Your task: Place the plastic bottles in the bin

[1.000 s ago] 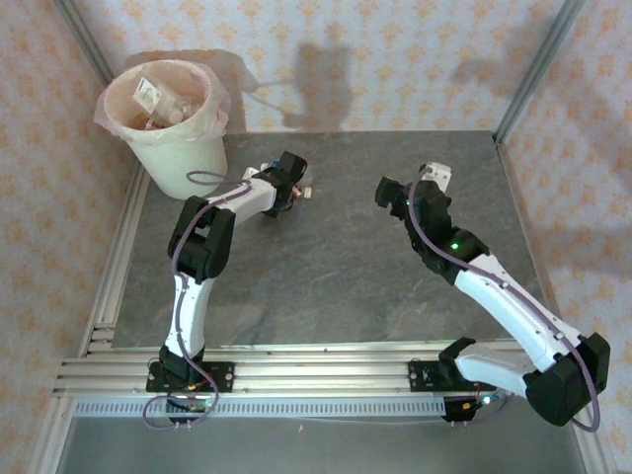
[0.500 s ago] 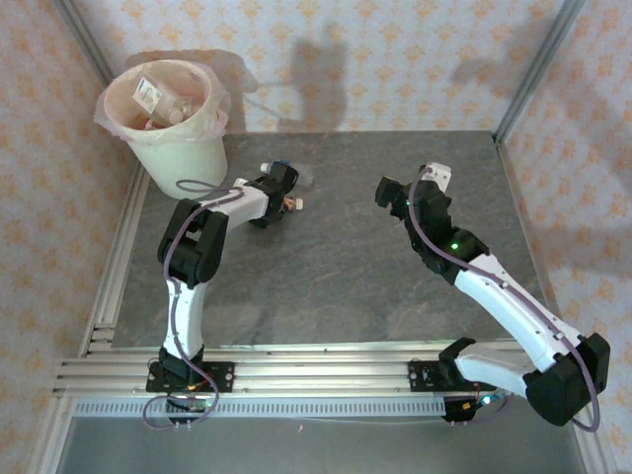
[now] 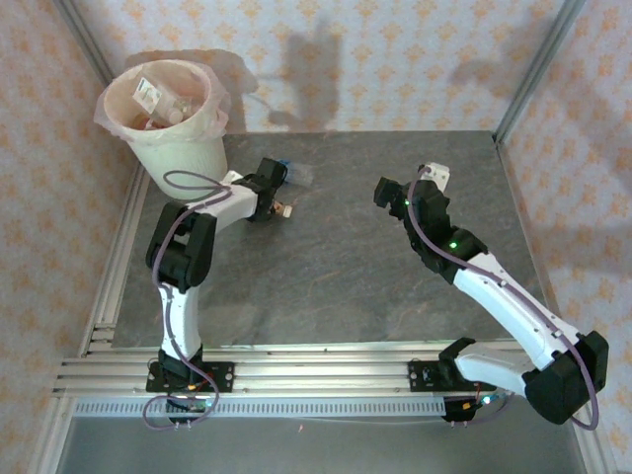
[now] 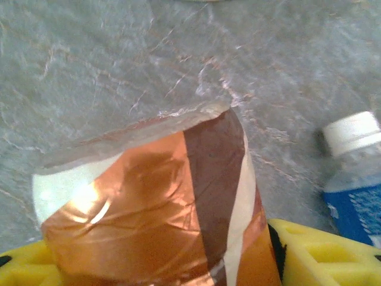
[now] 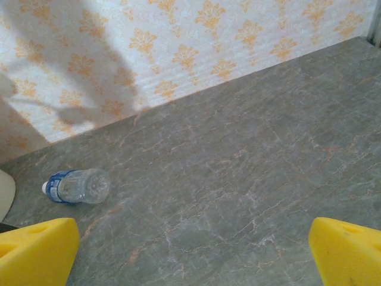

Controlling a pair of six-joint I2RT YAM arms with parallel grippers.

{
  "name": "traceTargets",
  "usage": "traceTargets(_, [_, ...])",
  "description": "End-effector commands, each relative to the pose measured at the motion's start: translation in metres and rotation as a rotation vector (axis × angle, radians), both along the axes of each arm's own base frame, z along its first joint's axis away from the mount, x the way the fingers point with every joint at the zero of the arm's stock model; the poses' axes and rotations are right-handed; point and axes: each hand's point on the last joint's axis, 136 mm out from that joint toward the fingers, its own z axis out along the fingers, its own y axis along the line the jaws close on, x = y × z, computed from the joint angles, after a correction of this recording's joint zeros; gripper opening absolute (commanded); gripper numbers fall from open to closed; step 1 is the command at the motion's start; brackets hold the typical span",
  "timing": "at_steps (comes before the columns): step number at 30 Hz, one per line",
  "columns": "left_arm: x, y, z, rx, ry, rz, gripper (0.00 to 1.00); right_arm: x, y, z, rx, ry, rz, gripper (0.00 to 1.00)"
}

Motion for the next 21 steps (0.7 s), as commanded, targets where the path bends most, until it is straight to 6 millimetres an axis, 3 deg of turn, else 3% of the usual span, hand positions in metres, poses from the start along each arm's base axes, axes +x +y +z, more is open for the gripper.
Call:
traceTargets(1, [-0.003,0.005,0.046,0.125,-0.06,-0.066,0.61,0.002,0.013,-0.001,0.041,-0.005,0.066,0.99])
traceTargets(10, [-0.031,-0.007,0.113,0.183,-0.146,-0.193,0.56,0.007,0.042,0.012,0.116,-0.051,0.198,0.99])
traceTargets(14, [-0.042,-0.016,0.143,0.171,-0.202,-0.262,0.55,0.009,0.046,0.016,0.124,-0.066,0.216,0.99])
traceTargets(21, [-0.046,-0.049,0.217,0.108,-0.34,-0.502,0.56,0.012,0.047,0.014,0.129,-0.061,0.207,0.99])
